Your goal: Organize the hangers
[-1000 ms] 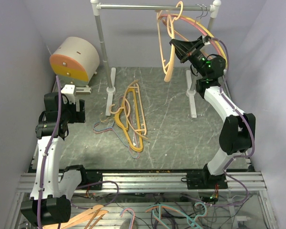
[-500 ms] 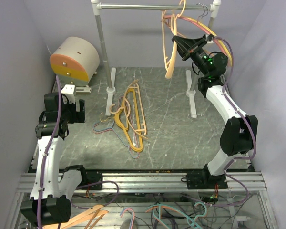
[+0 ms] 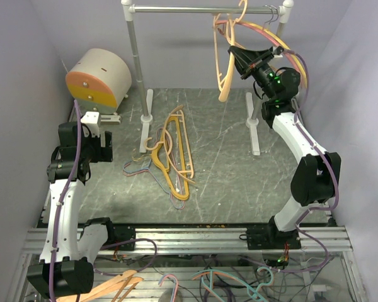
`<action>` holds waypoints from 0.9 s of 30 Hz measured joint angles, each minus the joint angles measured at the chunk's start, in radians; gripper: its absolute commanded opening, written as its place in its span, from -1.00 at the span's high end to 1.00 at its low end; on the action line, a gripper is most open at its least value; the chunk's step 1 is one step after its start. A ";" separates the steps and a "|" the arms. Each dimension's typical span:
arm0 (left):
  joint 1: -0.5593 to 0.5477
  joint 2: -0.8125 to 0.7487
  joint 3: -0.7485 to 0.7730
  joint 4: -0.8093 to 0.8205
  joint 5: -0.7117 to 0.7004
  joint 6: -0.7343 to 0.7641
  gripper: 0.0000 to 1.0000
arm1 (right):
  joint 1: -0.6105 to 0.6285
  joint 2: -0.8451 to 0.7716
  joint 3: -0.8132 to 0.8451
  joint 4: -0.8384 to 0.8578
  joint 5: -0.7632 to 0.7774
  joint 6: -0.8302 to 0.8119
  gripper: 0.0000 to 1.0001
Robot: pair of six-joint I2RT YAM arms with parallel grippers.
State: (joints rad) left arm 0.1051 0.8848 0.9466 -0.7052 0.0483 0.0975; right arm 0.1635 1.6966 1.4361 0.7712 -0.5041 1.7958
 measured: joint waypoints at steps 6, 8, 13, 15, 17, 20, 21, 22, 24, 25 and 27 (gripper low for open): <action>0.000 0.000 0.000 0.000 0.000 0.000 -0.94 | -0.001 0.000 0.000 -0.059 0.003 -0.024 1.00; 0.000 0.000 0.000 0.000 0.000 0.000 -0.94 | -0.001 0.000 0.004 -0.077 0.003 -0.039 1.00; 0.000 0.000 0.000 0.000 0.000 0.000 -0.94 | -0.002 -0.010 -0.002 -0.101 0.006 -0.060 1.00; -0.001 0.000 0.000 0.000 0.000 0.000 -0.93 | -0.002 -0.023 -0.020 -0.103 0.014 -0.065 1.00; -0.001 0.000 0.000 0.000 0.000 0.000 -0.94 | -0.003 -0.047 -0.052 -0.101 0.027 -0.074 0.94; -0.001 0.000 0.000 0.000 0.000 0.000 -0.94 | -0.005 -0.090 -0.094 -0.108 0.048 -0.101 0.49; -0.001 0.000 0.000 0.000 0.000 0.000 -0.94 | -0.005 -0.107 -0.103 -0.122 0.060 -0.118 0.20; -0.001 0.000 0.000 0.000 0.000 0.000 -0.94 | -0.006 -0.122 -0.109 -0.141 0.069 -0.134 -0.03; -0.002 0.000 0.000 0.000 0.000 0.000 -0.95 | -0.005 -0.154 -0.133 -0.164 0.088 -0.167 -0.43; -0.002 0.000 0.000 0.000 0.000 0.000 -0.94 | -0.001 -0.176 -0.150 -0.174 0.103 -0.194 -0.62; -0.002 0.000 0.000 0.000 0.001 0.000 -0.94 | 0.007 -0.220 -0.183 -0.211 0.137 -0.247 -0.78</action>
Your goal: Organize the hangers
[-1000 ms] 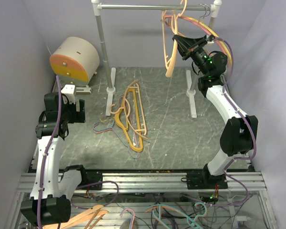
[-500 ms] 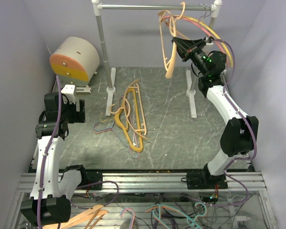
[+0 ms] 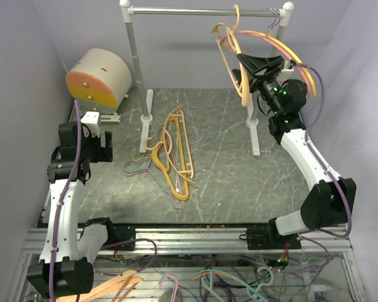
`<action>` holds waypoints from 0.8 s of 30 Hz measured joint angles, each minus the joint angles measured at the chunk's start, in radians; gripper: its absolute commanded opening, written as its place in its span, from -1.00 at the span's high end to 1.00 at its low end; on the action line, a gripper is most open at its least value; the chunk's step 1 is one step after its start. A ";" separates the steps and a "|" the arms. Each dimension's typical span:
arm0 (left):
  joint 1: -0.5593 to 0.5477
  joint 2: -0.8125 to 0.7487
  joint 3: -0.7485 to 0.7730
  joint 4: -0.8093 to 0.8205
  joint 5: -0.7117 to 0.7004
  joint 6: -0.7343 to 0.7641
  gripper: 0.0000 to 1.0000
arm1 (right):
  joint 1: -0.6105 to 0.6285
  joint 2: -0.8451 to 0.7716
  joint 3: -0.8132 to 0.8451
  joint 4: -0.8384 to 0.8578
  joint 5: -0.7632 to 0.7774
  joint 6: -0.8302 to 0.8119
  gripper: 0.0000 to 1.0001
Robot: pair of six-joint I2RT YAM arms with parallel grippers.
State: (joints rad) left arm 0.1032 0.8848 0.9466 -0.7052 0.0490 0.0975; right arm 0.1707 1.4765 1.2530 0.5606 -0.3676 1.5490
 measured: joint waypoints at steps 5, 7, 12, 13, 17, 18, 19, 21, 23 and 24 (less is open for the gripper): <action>0.000 0.000 0.000 0.000 0.000 0.000 -0.94 | 0.050 -0.103 -0.033 -0.099 0.087 -0.156 -0.96; 0.000 0.000 0.000 0.000 0.000 0.000 -0.95 | 0.082 -0.148 -0.043 -0.141 0.132 -0.235 -0.99; 0.000 0.000 0.000 0.000 0.000 0.000 -0.96 | 0.228 -0.253 -0.071 -0.249 0.298 -0.475 -1.00; 0.000 0.001 0.000 0.000 0.000 0.000 -0.97 | 0.261 -0.267 -0.077 -0.266 0.335 -0.530 -1.00; 0.000 0.001 0.000 0.000 0.000 0.000 -0.96 | 0.357 -0.298 -0.105 -0.321 0.447 -0.697 -1.00; 0.000 0.001 0.000 0.000 0.000 0.000 -0.96 | 0.370 -0.301 -0.113 -0.333 0.469 -0.729 -1.00; 0.000 0.001 0.000 0.000 0.000 0.000 -0.96 | 0.379 -0.302 -0.122 -0.346 0.486 -0.756 -1.00; 0.000 0.001 0.000 0.000 0.000 0.000 -0.96 | 0.386 -0.302 -0.140 -0.354 0.506 -0.793 -1.00; 0.000 0.001 0.000 0.000 0.000 0.000 -0.96 | 0.387 -0.303 -0.158 -0.360 0.524 -0.821 -1.00; 0.000 0.001 0.000 0.000 0.000 0.000 -0.96 | 0.387 -0.303 -0.168 -0.362 0.529 -0.830 -1.00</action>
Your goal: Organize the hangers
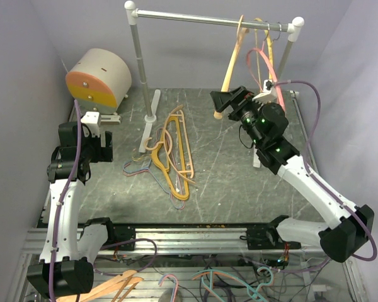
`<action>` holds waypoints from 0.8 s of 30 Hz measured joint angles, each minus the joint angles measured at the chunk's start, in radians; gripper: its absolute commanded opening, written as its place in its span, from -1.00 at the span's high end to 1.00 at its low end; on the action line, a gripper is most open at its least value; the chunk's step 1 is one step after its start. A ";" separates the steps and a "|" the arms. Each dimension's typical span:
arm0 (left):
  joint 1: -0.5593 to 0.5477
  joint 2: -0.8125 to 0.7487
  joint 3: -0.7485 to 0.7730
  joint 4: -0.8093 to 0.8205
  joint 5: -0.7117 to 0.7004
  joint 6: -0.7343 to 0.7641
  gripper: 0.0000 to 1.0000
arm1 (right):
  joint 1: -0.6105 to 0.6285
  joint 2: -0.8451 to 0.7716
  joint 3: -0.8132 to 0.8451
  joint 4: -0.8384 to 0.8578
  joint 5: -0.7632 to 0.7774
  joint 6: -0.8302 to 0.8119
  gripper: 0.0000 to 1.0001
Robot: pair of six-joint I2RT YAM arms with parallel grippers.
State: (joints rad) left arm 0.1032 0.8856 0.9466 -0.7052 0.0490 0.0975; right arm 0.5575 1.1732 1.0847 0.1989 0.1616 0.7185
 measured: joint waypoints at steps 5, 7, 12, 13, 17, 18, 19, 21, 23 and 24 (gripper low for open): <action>0.000 0.000 0.000 0.000 0.000 0.000 -0.96 | 0.001 -0.002 -0.044 -0.006 0.012 -0.025 -1.00; 0.000 0.000 0.000 0.000 0.000 0.000 -0.96 | 0.000 -0.002 -0.053 -0.003 0.011 -0.026 -1.00; 0.000 0.000 0.000 0.000 0.000 0.000 -0.96 | -0.018 0.003 -0.086 0.047 -0.034 -0.021 -1.00; 0.000 0.000 0.000 0.000 0.000 0.000 -0.96 | -0.023 0.005 -0.100 0.067 -0.051 -0.026 -1.00; 0.000 0.000 0.000 0.000 0.000 0.000 -0.96 | -0.031 0.017 -0.167 0.145 -0.125 -0.073 -1.00; 0.000 0.000 0.000 0.000 0.000 0.000 -0.96 | -0.031 0.020 -0.183 0.158 -0.142 -0.088 -1.00; 0.000 0.000 0.000 0.000 0.000 0.000 -0.96 | -0.031 0.024 -0.197 0.167 -0.158 -0.102 -1.00; 0.000 0.000 0.000 0.000 0.000 0.000 -0.96 | -0.031 0.034 -0.214 0.182 -0.186 -0.129 -1.00; 0.000 0.000 0.000 0.000 0.000 0.000 -0.96 | -0.031 0.045 -0.227 0.199 -0.219 -0.156 -1.00; 0.000 0.000 0.000 0.000 0.000 0.000 -0.96 | -0.031 0.050 -0.233 0.206 -0.234 -0.169 -1.00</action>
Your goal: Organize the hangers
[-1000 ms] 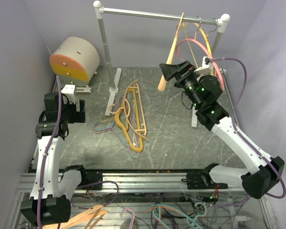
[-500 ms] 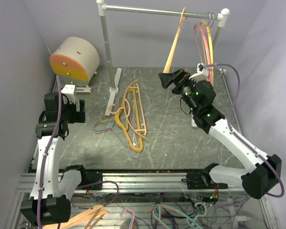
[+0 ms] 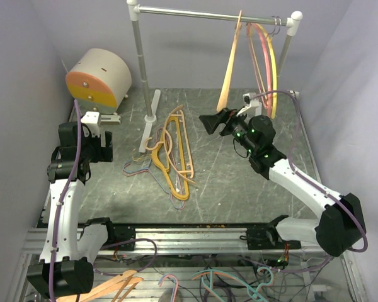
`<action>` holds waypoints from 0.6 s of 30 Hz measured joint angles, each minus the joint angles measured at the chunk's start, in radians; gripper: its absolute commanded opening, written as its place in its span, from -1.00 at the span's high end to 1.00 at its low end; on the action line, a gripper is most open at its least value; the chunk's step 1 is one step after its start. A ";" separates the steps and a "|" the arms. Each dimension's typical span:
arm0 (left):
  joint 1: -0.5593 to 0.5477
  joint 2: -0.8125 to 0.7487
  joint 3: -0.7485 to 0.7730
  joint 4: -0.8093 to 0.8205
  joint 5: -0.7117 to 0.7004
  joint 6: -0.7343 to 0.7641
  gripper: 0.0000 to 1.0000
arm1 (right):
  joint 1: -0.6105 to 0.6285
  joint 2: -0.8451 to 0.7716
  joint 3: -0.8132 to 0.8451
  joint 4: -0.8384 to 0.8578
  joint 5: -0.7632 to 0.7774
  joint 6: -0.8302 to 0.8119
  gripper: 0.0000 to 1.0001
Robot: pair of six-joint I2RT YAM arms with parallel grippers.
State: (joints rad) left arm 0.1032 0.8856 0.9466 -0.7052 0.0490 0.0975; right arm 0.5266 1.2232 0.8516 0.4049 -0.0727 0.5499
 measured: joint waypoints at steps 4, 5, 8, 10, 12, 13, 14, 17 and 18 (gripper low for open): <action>0.000 0.000 0.000 0.000 0.000 0.000 -0.96 | 0.002 0.012 -0.037 0.025 -0.054 -0.053 -1.00; 0.000 0.000 0.000 0.000 0.000 0.000 -0.96 | 0.005 0.010 -0.053 0.032 -0.060 -0.065 -1.00; 0.000 0.000 0.000 0.000 0.000 0.000 -0.96 | 0.016 -0.011 -0.114 0.038 -0.074 -0.108 -0.99; 0.000 0.000 0.000 0.000 0.000 0.000 -0.96 | 0.030 -0.032 -0.149 0.035 -0.074 -0.137 -1.00; 0.000 0.000 0.000 0.000 0.000 0.000 -0.96 | 0.069 -0.063 -0.187 0.036 -0.058 -0.178 -1.00; 0.000 0.000 0.000 0.000 0.000 0.000 -0.96 | 0.091 -0.074 -0.202 0.037 -0.050 -0.193 -1.00; 0.000 0.000 0.000 0.000 0.000 0.000 -0.96 | 0.127 -0.087 -0.227 0.050 -0.034 -0.212 -0.99; 0.003 0.000 0.000 0.000 0.000 0.000 -0.96 | 0.216 -0.097 -0.317 0.100 0.003 -0.237 -0.98; 0.005 0.000 0.000 0.000 0.000 0.000 -0.96 | 0.240 -0.089 -0.352 0.117 0.017 -0.237 -0.96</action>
State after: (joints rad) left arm 0.1081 0.8856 0.9466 -0.7052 0.0490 0.0975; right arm 0.7666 1.1339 0.4992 0.5217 -0.0559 0.3130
